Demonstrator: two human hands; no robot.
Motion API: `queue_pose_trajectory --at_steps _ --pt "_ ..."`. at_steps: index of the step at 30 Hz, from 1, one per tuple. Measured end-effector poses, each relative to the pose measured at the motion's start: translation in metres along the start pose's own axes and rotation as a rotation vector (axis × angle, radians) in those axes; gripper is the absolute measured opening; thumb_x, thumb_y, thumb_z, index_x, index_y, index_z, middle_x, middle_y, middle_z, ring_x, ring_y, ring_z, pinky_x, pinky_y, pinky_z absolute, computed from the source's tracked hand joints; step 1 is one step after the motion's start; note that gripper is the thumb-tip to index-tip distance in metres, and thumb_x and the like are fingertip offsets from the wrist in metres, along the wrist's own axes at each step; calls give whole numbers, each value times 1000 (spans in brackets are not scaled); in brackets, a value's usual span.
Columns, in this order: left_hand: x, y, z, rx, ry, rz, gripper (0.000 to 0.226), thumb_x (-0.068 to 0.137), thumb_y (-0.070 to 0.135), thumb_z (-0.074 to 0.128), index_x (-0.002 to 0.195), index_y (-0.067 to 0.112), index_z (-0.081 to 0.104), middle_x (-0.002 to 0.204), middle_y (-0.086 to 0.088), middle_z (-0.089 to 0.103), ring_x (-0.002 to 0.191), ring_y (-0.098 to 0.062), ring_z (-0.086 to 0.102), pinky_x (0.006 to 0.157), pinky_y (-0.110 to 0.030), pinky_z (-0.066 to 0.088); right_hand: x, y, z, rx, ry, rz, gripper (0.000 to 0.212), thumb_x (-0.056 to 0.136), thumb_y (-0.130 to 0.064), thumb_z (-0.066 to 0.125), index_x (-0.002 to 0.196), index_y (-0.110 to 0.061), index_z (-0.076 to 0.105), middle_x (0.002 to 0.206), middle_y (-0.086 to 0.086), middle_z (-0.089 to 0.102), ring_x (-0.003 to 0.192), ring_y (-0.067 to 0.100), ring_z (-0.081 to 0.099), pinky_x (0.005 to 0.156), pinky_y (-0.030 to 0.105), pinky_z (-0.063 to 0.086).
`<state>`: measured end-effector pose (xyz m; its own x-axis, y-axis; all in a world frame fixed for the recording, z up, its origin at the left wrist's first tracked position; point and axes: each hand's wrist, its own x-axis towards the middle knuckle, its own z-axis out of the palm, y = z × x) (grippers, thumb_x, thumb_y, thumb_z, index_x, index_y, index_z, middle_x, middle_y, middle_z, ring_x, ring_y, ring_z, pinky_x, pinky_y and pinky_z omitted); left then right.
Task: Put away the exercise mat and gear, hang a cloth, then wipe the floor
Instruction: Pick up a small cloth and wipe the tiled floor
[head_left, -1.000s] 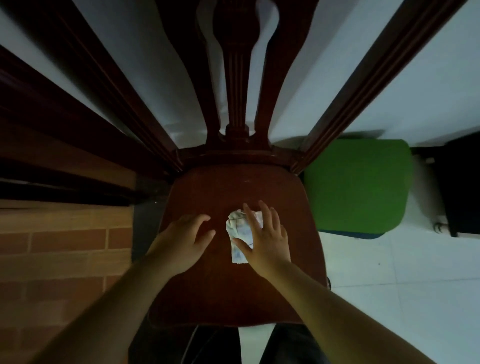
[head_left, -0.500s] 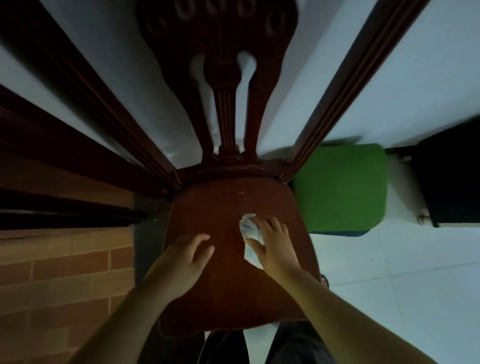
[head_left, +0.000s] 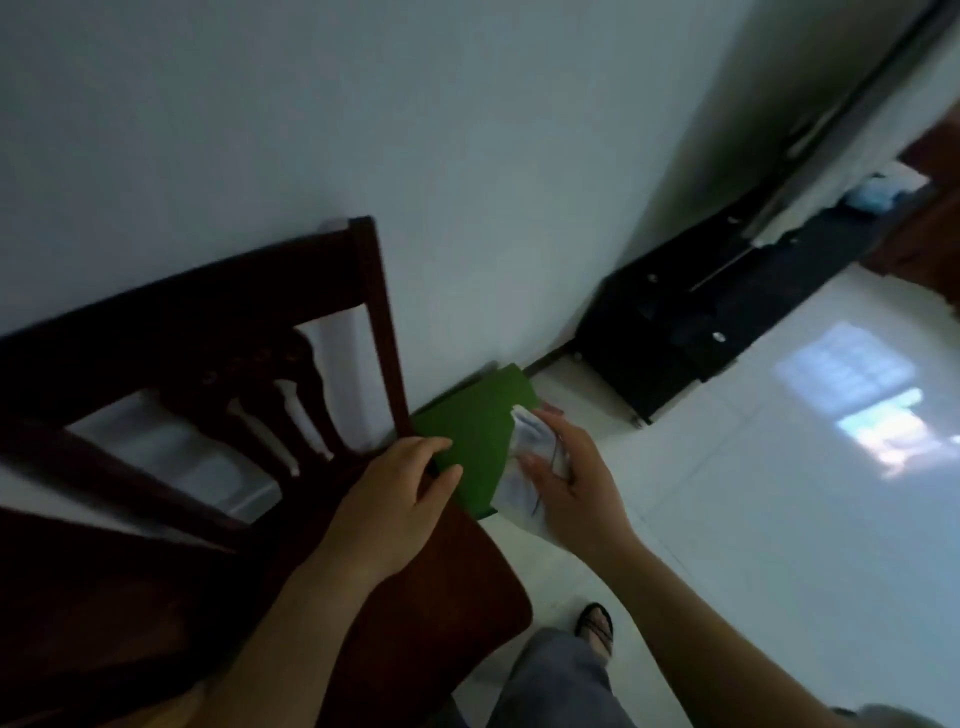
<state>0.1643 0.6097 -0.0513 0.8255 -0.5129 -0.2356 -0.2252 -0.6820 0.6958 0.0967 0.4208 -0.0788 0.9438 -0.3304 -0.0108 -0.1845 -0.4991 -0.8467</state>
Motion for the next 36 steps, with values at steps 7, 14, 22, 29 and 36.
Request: queue_pose_trajectory --at_steps 7,14,22,29,36 --pt "37 123 56 45 -163 219 56 88 57 30 136 30 42 140 10 41 125 -7 38 108 -32 33 -30 39 -125 56 227 106 26 93 -37 48 118 -45 46 116 -12 53 103 1 52 85 26 50" --pt "78 267 192 3 -331 300 38 93 47 41 127 33 48 129 13 48 115 -7 46 98 -28 39 -82 123 -266 60 452 256 23 96 -31 46 113 -46 42 114 -15 51 105 5 51 94 27 44" --pt "101 434 339 144 -467 513 39 95 44 41 130 30 47 134 10 47 120 -9 46 98 -27 38 -139 219 -437 -6 679 372 29 97 -29 44 125 -23 50 122 -1 53 109 13 49 91 21 37" --pt "123 518 415 245 -578 699 39 94 43 42 130 30 47 130 13 47 110 1 41 95 -22 35 -166 272 -516 106 833 449 19 97 -25 44 113 -34 49 109 -13 51 99 1 49 79 3 35" --pt "178 583 475 220 -674 761 35 94 40 44 126 28 51 127 9 51 110 -2 44 93 -22 34 -154 314 -566 53 886 542 23 98 -28 41 119 -31 50 111 -15 50 102 0 47 87 13 37"
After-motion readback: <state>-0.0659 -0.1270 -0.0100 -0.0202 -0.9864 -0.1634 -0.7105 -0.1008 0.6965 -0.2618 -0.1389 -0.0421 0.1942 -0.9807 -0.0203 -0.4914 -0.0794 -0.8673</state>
